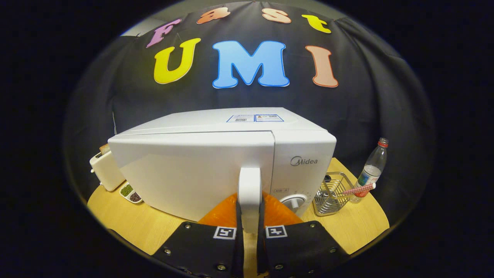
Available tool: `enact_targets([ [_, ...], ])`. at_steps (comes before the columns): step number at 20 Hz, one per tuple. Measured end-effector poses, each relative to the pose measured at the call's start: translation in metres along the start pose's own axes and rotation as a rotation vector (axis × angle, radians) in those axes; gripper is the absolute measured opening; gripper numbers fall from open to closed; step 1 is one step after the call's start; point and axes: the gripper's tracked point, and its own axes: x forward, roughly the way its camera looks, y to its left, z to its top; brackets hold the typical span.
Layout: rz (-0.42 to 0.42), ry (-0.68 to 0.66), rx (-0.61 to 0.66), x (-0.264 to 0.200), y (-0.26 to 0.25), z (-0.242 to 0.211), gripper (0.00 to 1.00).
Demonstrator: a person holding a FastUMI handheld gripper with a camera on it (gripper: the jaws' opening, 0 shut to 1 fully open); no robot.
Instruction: Open the microwave, put the food inside, and close the microwave door.
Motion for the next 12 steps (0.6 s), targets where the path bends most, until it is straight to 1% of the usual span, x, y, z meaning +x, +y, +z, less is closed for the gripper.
enact_targets([
  [3,0.003,-0.014,-0.06,-0.023,0.007,-0.009,0.13],
  [6,0.017,0.016,-0.021,-0.044,0.015,-0.021,0.13],
  [9,0.02,0.028,-0.025,-0.065,0.025,-0.028,0.13],
  [10,0.025,0.033,-0.024,-0.072,0.03,-0.033,0.17],
  [11,0.029,0.037,-0.021,-0.079,0.034,-0.036,0.17],
  [12,0.032,0.043,-0.018,-0.085,0.037,-0.039,0.19],
])
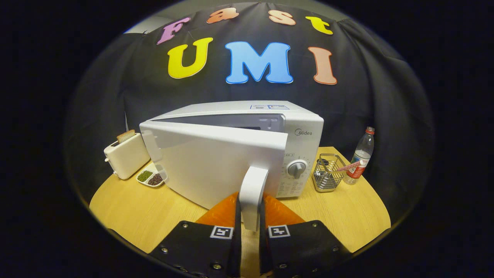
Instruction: Open the microwave, put the food inside, and close the microwave door.
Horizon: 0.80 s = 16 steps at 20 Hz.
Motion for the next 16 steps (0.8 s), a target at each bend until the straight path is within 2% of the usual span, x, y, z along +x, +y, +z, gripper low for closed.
enact_targets([
  [9,0.0,0.02,-0.007,-0.047,0.041,-0.023,0.23],
  [16,-0.083,-0.01,0.041,-0.074,0.072,-0.036,0.23],
])
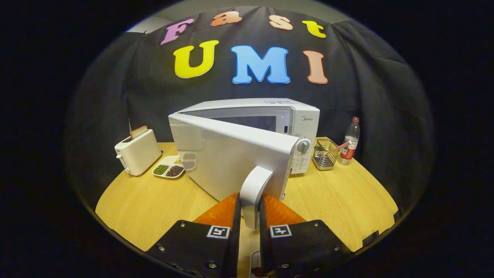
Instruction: Open the microwave, put the food inside, and close the microwave door.
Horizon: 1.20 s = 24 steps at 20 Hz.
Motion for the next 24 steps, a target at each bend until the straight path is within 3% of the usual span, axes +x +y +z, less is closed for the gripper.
enact_targets([
  [8,-0.027,-0.017,0.016,-0.031,0.041,-0.015,0.23],
  [24,0.053,-0.008,-0.004,-0.069,0.13,-0.051,0.23],
])
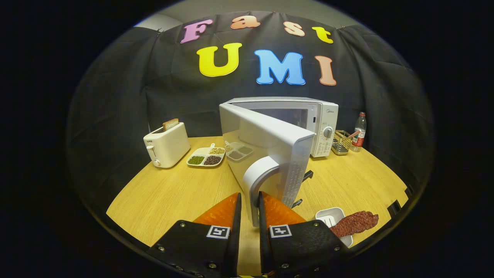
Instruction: Open the microwave, put the food inside, and close the microwave door.
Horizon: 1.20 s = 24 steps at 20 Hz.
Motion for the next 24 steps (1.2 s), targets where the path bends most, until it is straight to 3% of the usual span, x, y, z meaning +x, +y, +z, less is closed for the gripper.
enact_targets([
  [8,0.108,-0.002,-0.045,-0.011,0.058,-0.009,0.23],
  [13,0.308,0.005,-0.068,-0.027,0.098,-0.01,0.23],
  [17,0.43,-0.044,-0.084,-0.053,0.104,0.01,0.29],
  [21,0.476,-0.131,-0.068,-0.079,0.085,0.042,0.34],
  [24,0.441,-0.189,-0.064,-0.087,0.058,0.066,0.34],
])
